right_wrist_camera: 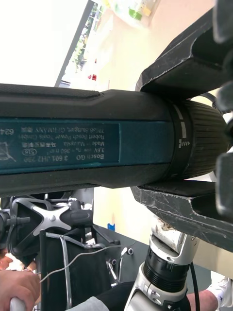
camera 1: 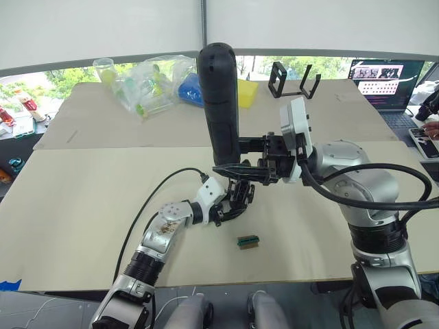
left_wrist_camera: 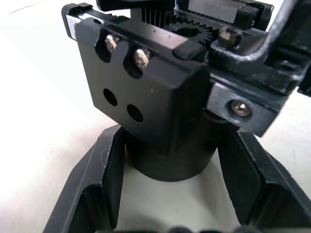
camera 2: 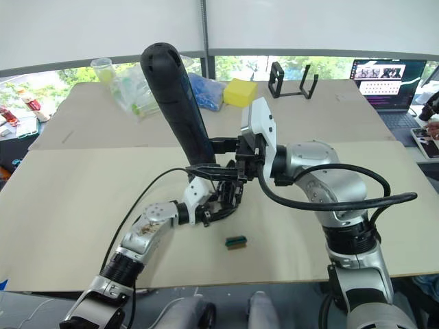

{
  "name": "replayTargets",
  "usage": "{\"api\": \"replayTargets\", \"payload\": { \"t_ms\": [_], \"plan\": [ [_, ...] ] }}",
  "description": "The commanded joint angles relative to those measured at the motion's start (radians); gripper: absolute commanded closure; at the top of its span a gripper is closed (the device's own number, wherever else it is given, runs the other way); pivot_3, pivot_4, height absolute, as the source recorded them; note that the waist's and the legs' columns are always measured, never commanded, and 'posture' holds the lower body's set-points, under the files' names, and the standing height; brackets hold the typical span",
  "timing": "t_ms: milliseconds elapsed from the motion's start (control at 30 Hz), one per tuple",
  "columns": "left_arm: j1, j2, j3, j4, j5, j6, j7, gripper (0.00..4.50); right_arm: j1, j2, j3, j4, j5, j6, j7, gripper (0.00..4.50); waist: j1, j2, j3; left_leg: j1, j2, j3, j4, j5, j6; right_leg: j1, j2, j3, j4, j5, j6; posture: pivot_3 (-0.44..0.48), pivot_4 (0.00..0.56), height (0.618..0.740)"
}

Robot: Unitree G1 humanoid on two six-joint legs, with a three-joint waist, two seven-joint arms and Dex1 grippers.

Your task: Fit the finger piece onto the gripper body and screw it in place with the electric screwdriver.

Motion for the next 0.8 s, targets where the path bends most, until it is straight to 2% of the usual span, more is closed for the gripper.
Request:
{"api": "replayTargets", "payload": {
  "t_ms": [33, 800],
  "plan": [
    [-0.003, 0.004, 0.011, -0.007, -0.006, -0.010, 0.002, 2.21, -0.021, 0.001, -0.028, -0.018, 0.010, -0.042, 0.016, 2.58, -0.001, 0.000, 0.000, 0.000, 0.000, 0.000, 0.000, 0.000, 0.000, 0.000, 0.000, 0.000, 0.000, 0.000, 0.000, 0.000, 0.150, 0.737],
    [-0.002, 0.007, 0.011, -0.025, -0.012, -0.007, 0.002, 2.21, 0.010, 0.001, -0.017, 0.000, -0.034, -0.072, 0.047, 2.58, -0.001, 0.000, 0.000, 0.000, 0.000, 0.000, 0.000, 0.000, 0.000, 0.000, 0.000, 0.000, 0.000, 0.000, 0.000, 0.000, 0.150, 0.737]
  ]
}}
